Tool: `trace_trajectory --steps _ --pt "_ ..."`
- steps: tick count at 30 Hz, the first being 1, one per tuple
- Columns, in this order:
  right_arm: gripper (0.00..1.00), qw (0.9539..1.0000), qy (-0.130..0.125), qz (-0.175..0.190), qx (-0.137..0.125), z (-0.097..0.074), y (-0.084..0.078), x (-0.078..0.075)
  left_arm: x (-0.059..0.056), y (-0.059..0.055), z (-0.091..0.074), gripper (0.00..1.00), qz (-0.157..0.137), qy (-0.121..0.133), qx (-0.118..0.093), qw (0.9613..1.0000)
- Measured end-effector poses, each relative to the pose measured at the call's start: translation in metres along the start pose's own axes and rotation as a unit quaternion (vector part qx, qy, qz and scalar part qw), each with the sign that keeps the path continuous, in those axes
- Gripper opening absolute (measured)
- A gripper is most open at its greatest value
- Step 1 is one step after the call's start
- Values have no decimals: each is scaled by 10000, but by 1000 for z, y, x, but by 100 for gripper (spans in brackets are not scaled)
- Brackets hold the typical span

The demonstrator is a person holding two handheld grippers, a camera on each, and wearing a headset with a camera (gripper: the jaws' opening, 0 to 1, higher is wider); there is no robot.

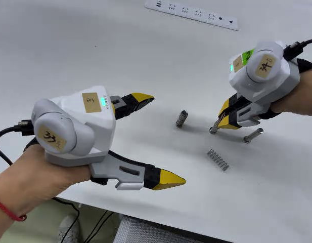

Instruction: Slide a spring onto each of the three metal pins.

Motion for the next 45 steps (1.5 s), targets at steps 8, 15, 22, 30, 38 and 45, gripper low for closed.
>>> trace_trajectory --steps 8,15,22,30,38,45 --pt "12 10000 -35 19 -16 7 -1 1 0 0 -1 98 -5 13 -7 10000" --pt "12 10000 -32 35 -25 15 -4 0 1 -1 -3 98 -8 28 1 10000" --pt "12 10000 -25 35 -18 18 -4 0 1 -2 -4 98 1 32 15 10000" --pt "13 10000 -30 58 -12 21 -6 1 1 -4 -5 98 -4 46 45 10000" --pt "17 9999 -45 107 -94 23 -6 -5 1 -6 -4 98 10 29 97 9999" --pt "22 9992 -136 211 -316 9 -5 -6 0 -7 -5 98 69 -7 168 9998"
Point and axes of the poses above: the centre of the closed fingertips' face, and the gripper's own axes: z roughly forward along the fingers, x roughly to its left, y roughly out of its top, the point moved 5 cm from there along -z, roughly backward along the fingers
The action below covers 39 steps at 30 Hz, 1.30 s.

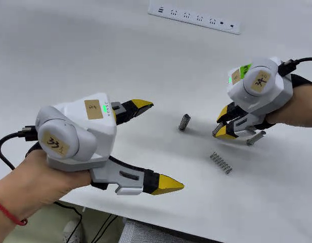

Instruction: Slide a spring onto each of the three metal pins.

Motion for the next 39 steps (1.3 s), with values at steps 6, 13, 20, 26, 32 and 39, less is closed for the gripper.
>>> trace_trajectory --steps 6,13,20,26,32,39 --pt "29 9990 -185 99 -395 -26 4 4 -1 1 -1 97 98 -31 89 9999" --pt "38 9920 -429 467 -1089 -54 -2 11 -2 3 -4 95 277 -94 235 9993" --pt "48 9799 -726 837 -1660 -91 -14 28 -2 6 -6 92 471 -171 408 9979" --pt "57 9659 -965 1224 -2067 -107 -43 38 -7 10 -1 88 818 -335 673 9938" --pt "66 9531 -1102 1516 -2378 -117 -66 58 -13 15 9 82 1160 -558 917 9874" --pt "76 9362 -1222 1864 -2716 -119 -96 76 -22 19 32 72 1657 -839 1278 9743"
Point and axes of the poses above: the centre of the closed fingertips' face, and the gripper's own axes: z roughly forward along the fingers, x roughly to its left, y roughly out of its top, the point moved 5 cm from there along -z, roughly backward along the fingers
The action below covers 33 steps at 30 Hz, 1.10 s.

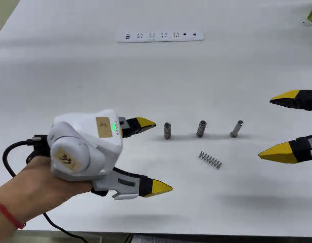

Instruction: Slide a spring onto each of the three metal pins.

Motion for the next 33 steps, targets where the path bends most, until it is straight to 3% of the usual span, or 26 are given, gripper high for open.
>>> trace_trajectory --steps 8,10,13,17,20,23,26,33 --pt "81 9993 -112 301 -178 -18 -25 15 -3 10 44 54 656 -239 519 9962" --pt "82 9991 -114 345 -197 -21 -30 19 -4 11 56 51 681 -296 602 9954" --pt "84 9988 -114 413 -232 -25 -37 22 -2 5 72 46 1032 -341 936 9897" --pt "87 9987 -99 441 -243 -30 -48 26 -1 4 94 40 948 -392 1014 9896" --pt "89 9984 -85 482 -265 -33 -54 27 2 -2 107 35 1109 -341 1236 9855" --pt "90 9982 -68 508 -301 -35 -60 29 2 -5 118 34 1120 -360 1341 9840" --pt "91 9982 -33 520 -283 -37 -70 27 2 -10 126 33 1209 -359 1517 9803" --pt "90 9977 -84 593 -333 -41 -73 26 4 -14 136 29 1230 -392 1673 9774"
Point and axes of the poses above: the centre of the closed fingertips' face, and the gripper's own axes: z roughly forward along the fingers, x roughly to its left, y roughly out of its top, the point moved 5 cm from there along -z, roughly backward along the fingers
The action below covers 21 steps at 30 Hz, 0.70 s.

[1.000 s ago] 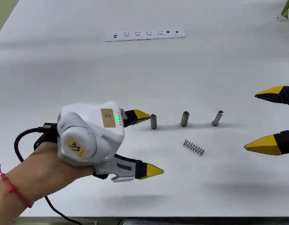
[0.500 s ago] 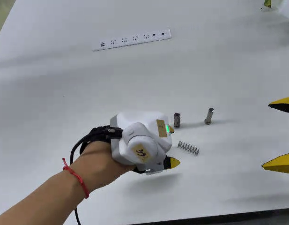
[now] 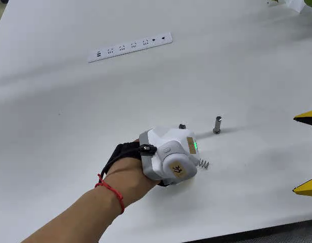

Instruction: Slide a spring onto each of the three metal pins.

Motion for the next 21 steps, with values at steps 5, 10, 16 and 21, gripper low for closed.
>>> trace_trajectory --steps 5,10,16,21 --pt "90 10000 -29 25 -58 -1 1 0 0 -7 -1 23 -94 -1 178 9998" --pt "89 10000 -53 47 -69 0 1 -1 -4 -12 -3 16 -169 -37 216 9996" --pt "88 9999 -51 47 -85 1 2 0 -7 -13 -4 13 -191 -31 179 9997" --pt "87 9999 -86 45 -93 1 2 0 -8 -12 -4 13 -123 -41 202 9997"
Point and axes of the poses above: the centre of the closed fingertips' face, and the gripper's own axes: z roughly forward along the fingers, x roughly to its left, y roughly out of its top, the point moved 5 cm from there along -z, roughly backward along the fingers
